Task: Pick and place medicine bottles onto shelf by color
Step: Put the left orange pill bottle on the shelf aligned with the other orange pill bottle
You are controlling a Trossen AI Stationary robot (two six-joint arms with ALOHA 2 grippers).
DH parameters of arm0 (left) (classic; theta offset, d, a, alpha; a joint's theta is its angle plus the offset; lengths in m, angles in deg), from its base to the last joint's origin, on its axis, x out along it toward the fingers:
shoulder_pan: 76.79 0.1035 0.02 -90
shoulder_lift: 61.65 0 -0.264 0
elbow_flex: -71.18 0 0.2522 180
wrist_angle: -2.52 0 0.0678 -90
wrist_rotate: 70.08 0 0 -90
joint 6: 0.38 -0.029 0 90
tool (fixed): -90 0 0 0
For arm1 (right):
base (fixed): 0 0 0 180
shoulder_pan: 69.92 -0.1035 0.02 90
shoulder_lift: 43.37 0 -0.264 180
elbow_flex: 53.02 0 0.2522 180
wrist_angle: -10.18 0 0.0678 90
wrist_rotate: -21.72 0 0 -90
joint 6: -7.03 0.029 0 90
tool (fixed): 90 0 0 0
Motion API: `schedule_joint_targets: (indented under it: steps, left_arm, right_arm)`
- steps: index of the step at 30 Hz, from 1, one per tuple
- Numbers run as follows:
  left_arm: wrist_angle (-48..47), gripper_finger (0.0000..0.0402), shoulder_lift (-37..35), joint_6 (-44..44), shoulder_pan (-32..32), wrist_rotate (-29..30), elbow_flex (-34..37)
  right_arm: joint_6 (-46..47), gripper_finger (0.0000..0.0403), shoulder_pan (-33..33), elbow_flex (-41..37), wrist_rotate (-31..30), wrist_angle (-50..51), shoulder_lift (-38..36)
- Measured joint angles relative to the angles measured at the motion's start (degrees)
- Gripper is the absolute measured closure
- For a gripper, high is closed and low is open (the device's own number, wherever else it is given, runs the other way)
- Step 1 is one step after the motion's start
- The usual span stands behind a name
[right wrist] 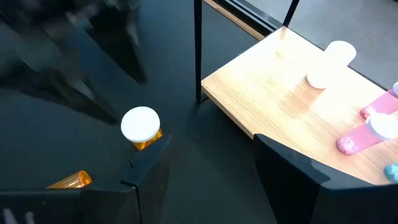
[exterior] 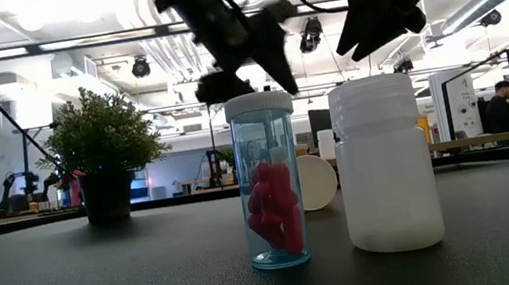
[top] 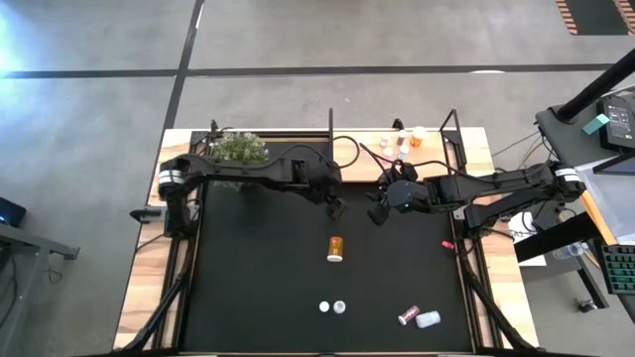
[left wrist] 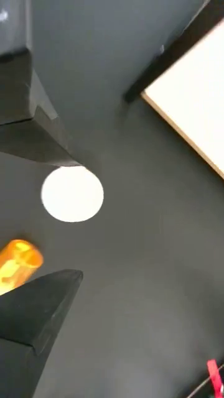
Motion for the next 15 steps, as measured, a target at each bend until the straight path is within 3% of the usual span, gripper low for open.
schedule_joint_targets:
  steps: [15]
  left_arm:
    - [-13.3,0.0134,-12.8,-3.4,0.0,0.0,0.5]
  right_arm:
    - [0.0,0.0186,0.0,0.0,0.0,-1.2,0.0]
